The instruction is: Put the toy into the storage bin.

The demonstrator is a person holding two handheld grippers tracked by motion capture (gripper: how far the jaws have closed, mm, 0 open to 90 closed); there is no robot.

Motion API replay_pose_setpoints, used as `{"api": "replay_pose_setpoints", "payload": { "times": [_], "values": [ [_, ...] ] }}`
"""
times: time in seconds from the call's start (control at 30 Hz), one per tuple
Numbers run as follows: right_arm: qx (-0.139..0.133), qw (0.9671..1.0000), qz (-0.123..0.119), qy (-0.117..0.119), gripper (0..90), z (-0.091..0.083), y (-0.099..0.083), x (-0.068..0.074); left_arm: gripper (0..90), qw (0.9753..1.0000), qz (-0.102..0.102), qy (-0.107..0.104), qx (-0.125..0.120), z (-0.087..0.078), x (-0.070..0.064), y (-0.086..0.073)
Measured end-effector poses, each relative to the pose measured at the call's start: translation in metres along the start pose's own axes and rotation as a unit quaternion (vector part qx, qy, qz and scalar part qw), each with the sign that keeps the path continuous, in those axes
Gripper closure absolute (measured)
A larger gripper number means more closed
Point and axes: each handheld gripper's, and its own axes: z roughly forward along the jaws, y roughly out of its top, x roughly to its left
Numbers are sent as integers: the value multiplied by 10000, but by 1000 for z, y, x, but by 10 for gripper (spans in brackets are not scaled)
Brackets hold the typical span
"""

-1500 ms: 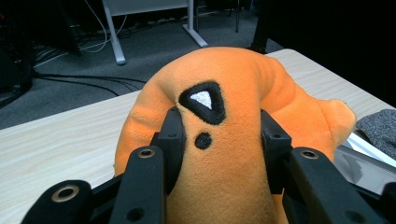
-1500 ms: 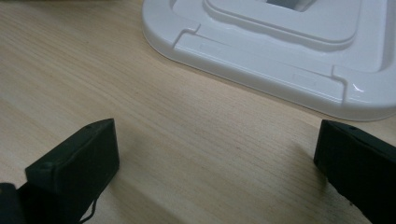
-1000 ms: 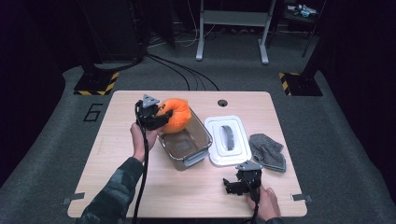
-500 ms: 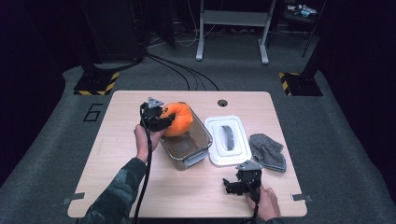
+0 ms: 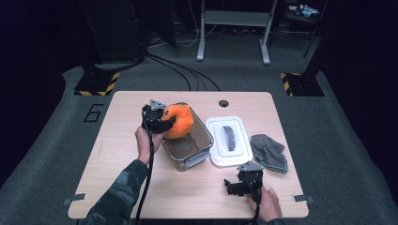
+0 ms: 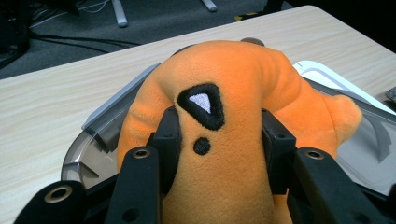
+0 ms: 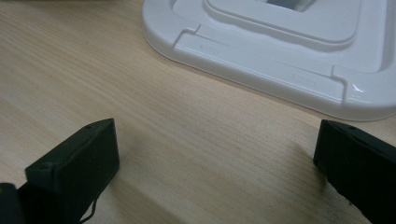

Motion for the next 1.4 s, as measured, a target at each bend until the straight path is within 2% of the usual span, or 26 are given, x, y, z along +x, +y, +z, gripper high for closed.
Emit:
{"api": "replay_pose_setpoints", "payload": {
  "times": [0.13,0.3,0.37,0.5,0.53,0.6,0.63,0.7,0.83,0.93,0.97,1.13,1.27,1.3,1.33,1.4],
  "values": [
    [-10,10000,21,-14,0,0,0,0,578,10000,27,25,60,1,0,0],
    [6,10000,-17,4,0,0,0,0,550,9995,96,47,284,5,0,-2],
    [7,10000,-18,5,0,0,0,0,508,9984,157,65,534,9,-1,-3],
    [7,10000,-16,5,0,0,0,0,432,9972,167,62,723,13,0,-4],
    [4,10000,-23,4,0,0,0,0,388,9960,210,74,866,16,0,-4],
    [6,10000,-18,5,0,0,0,0,356,9957,210,54,906,16,0,-5],
    [7,10000,-18,5,0,0,0,0,331,9943,266,63,1034,19,-1,-5],
    [5,10000,-19,5,0,0,0,0,296,9930,303,32,1138,23,-3,-6],
    [6,10000,-18,5,0,0,0,0,257,9935,327,-2,1090,23,-4,-5],
    [4,10000,-10,17,0,0,0,0,257,9943,307,-79,1019,17,-2,-1],
    [5,10000,-19,4,0,0,0,0,257,9952,248,-119,934,12,0,2],
    [5,10000,-18,5,0,0,0,0,273,9955,211,-224,891,3,2,4],
    [6,10000,-18,5,0,0,0,0,313,9938,320,-200,1042,1,2,3],
    [6,10000,-17,5,0,0,0,0,318,9925,443,-24,1140,5,1,1],
    [6,10000,-17,5,0,0,0,0,322,9925,443,-24,1140,5,1,1],
    [3,10000,-9,18,0,0,0,0,326,9905,483,44,1286,10,3,-2]
  ]
}}
